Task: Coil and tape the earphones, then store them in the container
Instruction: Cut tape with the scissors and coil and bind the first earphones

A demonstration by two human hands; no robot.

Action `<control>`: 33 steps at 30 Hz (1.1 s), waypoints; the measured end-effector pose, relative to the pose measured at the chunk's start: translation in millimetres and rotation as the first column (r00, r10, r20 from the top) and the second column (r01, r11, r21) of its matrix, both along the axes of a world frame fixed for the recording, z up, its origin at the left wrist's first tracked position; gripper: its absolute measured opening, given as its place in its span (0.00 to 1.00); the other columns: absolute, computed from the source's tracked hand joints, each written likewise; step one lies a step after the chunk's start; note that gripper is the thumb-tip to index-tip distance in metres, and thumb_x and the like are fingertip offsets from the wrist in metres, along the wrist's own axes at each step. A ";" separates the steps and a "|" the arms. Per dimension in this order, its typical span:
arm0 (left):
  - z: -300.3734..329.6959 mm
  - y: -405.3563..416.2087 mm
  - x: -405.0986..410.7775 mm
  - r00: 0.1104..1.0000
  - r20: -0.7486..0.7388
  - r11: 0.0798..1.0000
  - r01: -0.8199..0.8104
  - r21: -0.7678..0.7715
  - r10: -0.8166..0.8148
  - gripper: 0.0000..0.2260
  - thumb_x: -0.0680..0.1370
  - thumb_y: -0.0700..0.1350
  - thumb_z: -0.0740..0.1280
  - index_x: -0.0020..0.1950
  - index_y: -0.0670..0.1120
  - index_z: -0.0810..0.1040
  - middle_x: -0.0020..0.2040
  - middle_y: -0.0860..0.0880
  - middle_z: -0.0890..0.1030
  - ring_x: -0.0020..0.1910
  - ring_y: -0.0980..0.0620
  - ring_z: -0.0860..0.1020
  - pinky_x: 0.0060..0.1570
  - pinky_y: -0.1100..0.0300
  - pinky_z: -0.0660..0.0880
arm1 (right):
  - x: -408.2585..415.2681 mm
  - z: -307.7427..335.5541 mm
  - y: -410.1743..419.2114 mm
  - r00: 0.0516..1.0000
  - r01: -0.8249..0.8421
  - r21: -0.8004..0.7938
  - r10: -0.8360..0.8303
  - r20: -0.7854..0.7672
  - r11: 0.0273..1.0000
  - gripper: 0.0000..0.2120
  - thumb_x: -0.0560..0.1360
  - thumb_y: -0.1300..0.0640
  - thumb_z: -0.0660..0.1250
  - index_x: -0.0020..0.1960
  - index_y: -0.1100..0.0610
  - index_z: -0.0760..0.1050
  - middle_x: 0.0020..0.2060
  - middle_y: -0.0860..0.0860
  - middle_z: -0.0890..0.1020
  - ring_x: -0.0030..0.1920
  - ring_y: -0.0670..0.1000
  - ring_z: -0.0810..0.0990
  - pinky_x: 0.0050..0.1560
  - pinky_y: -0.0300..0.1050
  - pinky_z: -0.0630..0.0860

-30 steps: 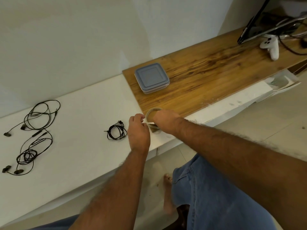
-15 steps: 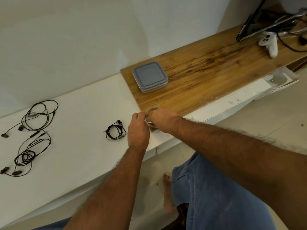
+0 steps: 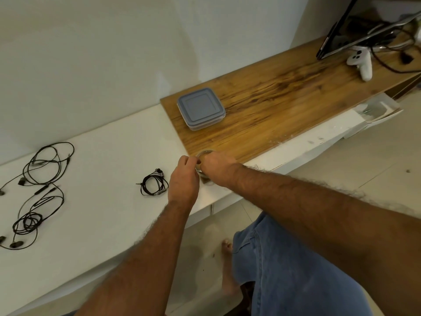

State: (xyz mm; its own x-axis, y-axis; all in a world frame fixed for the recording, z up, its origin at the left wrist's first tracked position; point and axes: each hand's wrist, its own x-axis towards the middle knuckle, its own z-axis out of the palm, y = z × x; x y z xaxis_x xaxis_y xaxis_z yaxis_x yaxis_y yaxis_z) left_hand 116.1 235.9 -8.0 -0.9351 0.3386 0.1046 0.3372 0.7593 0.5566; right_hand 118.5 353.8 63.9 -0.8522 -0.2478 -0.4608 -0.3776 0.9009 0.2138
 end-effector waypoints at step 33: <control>42.9 -28.5 -8.4 0.737 0.670 0.644 -0.555 0.527 0.087 0.09 0.78 0.40 0.68 0.57 0.47 0.79 0.47 0.49 0.84 0.43 0.54 0.83 0.40 0.59 0.78 | -8.7 3.8 20.9 0.760 0.576 -0.684 -0.601 0.248 0.446 0.05 0.73 0.53 0.69 0.46 0.54 0.80 0.42 0.48 0.82 0.43 0.50 0.81 0.40 0.45 0.79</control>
